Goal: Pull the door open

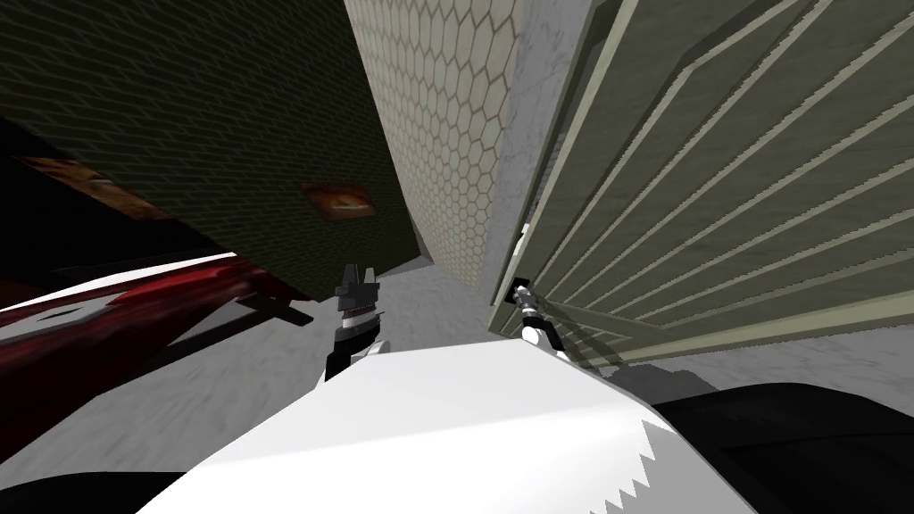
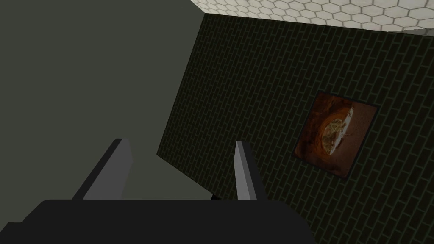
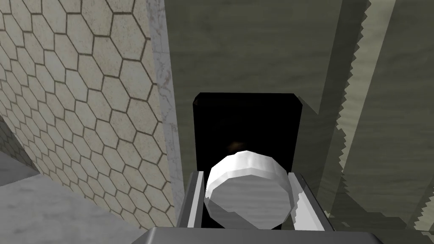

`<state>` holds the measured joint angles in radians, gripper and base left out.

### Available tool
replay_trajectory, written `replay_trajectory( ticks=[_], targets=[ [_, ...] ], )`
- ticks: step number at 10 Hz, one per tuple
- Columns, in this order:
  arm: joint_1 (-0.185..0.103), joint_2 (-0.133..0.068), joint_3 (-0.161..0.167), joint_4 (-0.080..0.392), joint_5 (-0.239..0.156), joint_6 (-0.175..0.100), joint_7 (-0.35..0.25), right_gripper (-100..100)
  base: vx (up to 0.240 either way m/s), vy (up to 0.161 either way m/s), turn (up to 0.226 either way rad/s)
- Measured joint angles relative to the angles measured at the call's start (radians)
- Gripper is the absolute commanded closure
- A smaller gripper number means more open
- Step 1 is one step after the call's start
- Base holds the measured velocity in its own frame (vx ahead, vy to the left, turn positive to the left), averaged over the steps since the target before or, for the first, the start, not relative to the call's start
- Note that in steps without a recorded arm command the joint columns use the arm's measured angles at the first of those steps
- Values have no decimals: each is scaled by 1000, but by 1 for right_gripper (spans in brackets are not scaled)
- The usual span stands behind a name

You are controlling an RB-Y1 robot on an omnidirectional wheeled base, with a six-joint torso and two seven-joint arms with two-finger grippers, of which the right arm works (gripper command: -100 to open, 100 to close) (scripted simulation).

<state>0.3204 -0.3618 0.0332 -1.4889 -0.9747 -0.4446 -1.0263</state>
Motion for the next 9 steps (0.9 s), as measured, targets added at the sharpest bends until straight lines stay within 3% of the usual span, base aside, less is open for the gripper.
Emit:
replay_trajectory(
  ticks=[7, 9],
  targets=[
    [18, -69, 59, -11, 11, -24, -66, 100, -239, -26, 132],
    [24, -77, 70, -10, 13, -27, -76, 100, -105, -6, 67]
  ],
)
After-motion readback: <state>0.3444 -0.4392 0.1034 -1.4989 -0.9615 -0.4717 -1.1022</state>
